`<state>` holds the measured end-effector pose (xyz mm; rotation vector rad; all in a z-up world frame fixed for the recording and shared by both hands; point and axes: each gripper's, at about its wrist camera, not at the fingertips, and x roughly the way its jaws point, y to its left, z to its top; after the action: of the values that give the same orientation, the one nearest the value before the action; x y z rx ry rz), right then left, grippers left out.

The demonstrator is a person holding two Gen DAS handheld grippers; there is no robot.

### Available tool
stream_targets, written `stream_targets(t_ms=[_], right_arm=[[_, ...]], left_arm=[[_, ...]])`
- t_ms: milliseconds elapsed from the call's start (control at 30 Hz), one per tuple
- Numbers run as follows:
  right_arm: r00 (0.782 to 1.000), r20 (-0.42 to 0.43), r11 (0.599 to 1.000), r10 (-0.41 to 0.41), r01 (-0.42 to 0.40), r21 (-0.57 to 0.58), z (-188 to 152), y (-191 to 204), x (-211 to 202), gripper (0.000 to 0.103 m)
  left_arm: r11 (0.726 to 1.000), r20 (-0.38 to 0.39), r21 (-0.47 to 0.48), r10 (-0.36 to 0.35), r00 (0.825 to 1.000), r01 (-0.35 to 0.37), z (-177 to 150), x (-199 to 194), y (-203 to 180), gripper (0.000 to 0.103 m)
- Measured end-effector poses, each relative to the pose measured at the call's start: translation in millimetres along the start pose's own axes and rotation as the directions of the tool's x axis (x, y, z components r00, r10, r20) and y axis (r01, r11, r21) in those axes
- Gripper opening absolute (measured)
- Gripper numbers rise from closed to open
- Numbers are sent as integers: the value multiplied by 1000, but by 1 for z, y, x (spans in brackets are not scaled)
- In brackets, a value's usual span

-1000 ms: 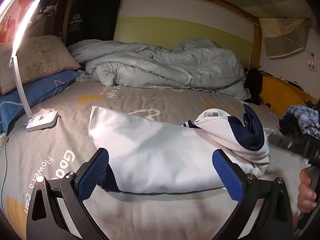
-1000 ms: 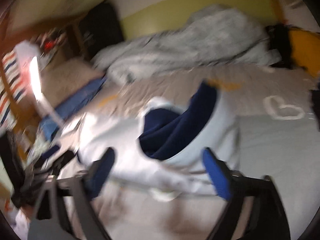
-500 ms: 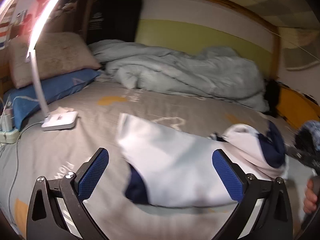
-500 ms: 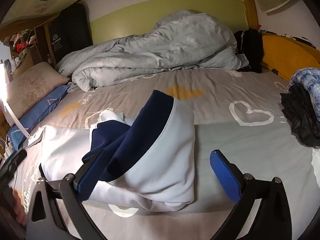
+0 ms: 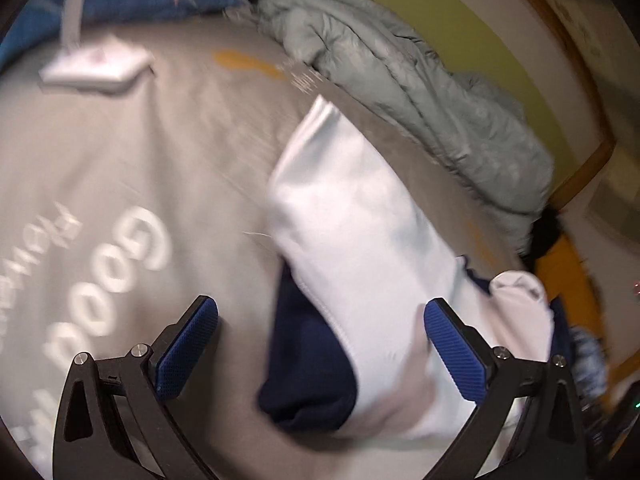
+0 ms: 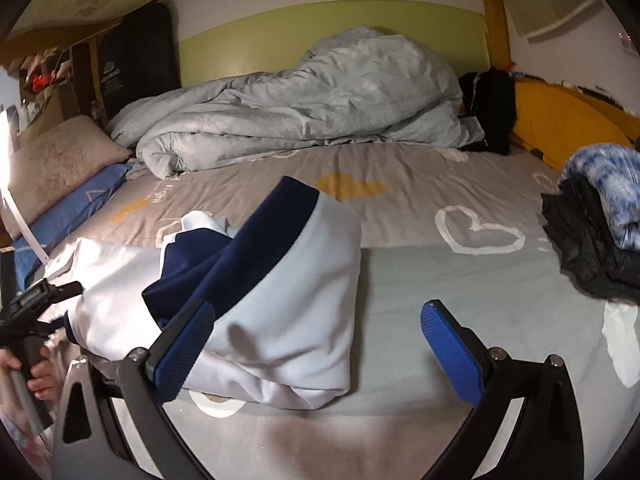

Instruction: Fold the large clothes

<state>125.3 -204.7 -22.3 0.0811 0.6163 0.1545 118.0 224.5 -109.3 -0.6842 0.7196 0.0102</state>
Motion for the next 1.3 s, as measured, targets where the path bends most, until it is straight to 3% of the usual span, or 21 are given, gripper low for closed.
stream_targets(t_ms=[67,200,233,267,300,367,467,600,667,767,867,933,1000,1067,1133,1200,1233,1267,1300], right_arm=[[1000,-8,1000,22,-22,13,3,-4,1,103],[994,-16,994,108,-108,27,20,2,12,101],[991,-23,991,129,-128,34,25,5,18,91],[987,-43,988,152,-150,39,28,8,24,77],[978,-85,981,190,-187,48,31,13,36,69],[958,-150,970,243,-236,65,31,20,54,46],[933,-221,957,284,-291,1,24,38,70,42],[946,-233,949,225,-267,-167,9,60,71,42],[948,-230,949,221,-264,-174,7,62,72,42],[943,-239,949,232,-273,-156,8,57,74,43],[943,-242,945,229,-275,-177,7,58,71,43],[940,-236,945,247,-288,-158,8,51,66,43],[923,-236,939,303,-332,-94,10,35,58,46],[909,-235,932,343,-361,-37,11,14,45,56],[914,-233,940,332,-340,4,9,-15,30,61],[940,-205,961,275,-275,29,11,-43,19,63],[961,-181,978,208,-200,58,14,-64,12,64],[976,-160,987,150,-137,87,18,-80,7,65],[987,-133,989,93,-77,123,21,-96,1,65]], left_arm=[[998,-29,-28,-57,998,57,1,12,2,103],[998,-6,3,-66,998,66,1,20,-5,99],[997,-11,10,-82,997,82,0,22,-8,77],[995,-32,10,-104,994,104,0,25,-10,64],[995,-33,1,-100,994,100,-1,25,-10,61],[994,-14,12,-108,994,108,4,20,-13,40],[992,17,33,-125,992,125,12,-2,-31,26],[976,47,159,-156,987,147,16,-33,-82,24],[960,47,235,-165,985,149,11,-42,-117,24],[948,5,266,-183,983,175,3,-42,-165,23],[931,-36,327,-156,987,160,-12,-26,-216,23],[937,-103,317,-116,988,143,-26,-1,-243,23],[953,-152,275,-86,985,125,-39,23,-258,23],[955,-117,285,-48,992,80,-50,30,-270,23],[953,-90,298,-33,995,59,-58,36,-280,24],[935,-68,349,-36,997,58,-70,36,-291,40],[920,-80,378,-73,994,98,-77,37,-298,62],[906,-95,404,-99,991,129,-84,37,-304,70],[897,-78,426,-94,992,119,-92,36,-308,69]])
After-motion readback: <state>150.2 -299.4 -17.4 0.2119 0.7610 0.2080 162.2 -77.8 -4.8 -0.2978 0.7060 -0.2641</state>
